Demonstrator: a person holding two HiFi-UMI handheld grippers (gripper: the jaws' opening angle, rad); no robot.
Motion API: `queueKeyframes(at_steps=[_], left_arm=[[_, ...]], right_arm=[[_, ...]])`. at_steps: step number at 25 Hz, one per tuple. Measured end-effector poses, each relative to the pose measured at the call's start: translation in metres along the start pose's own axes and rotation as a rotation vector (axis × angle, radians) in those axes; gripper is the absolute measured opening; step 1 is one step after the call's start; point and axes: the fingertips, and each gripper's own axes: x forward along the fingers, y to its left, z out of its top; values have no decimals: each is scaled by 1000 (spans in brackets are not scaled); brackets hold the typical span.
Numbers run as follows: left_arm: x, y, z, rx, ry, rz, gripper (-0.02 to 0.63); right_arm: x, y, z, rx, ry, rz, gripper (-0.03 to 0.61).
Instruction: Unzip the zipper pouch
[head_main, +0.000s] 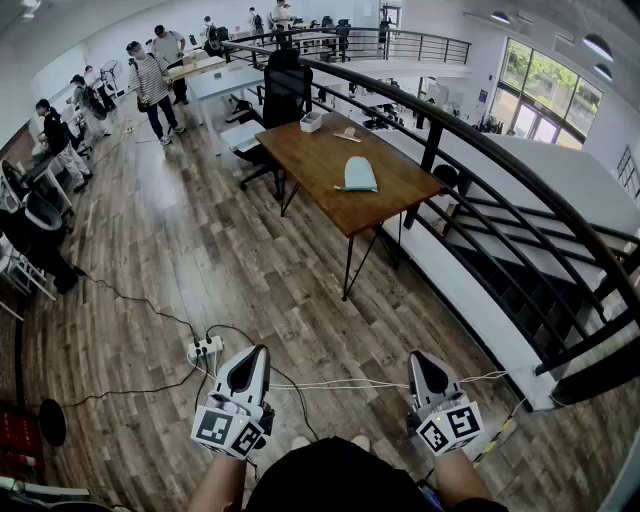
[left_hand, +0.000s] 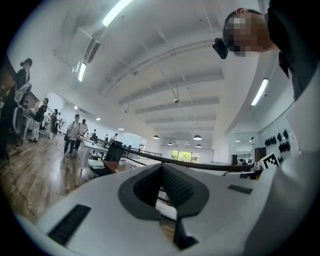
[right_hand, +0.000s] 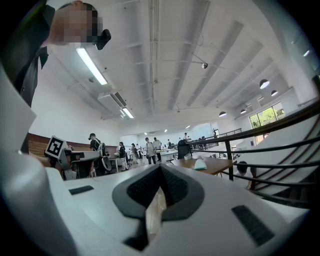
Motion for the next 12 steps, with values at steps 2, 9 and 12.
queueKeyframes(at_steps=[2,9,12], left_arm=[[-5,3,-1,-8,5,2,12],[-12,10,0,-14,15,-12,12],[-19,11,3,-16,17,-23,12]], right_arm=[[-2,4,-2,2,4,-3,-8],[-4,18,-9,10,21,-9,-8],[-4,29,-9,5,29,-5,-8]])
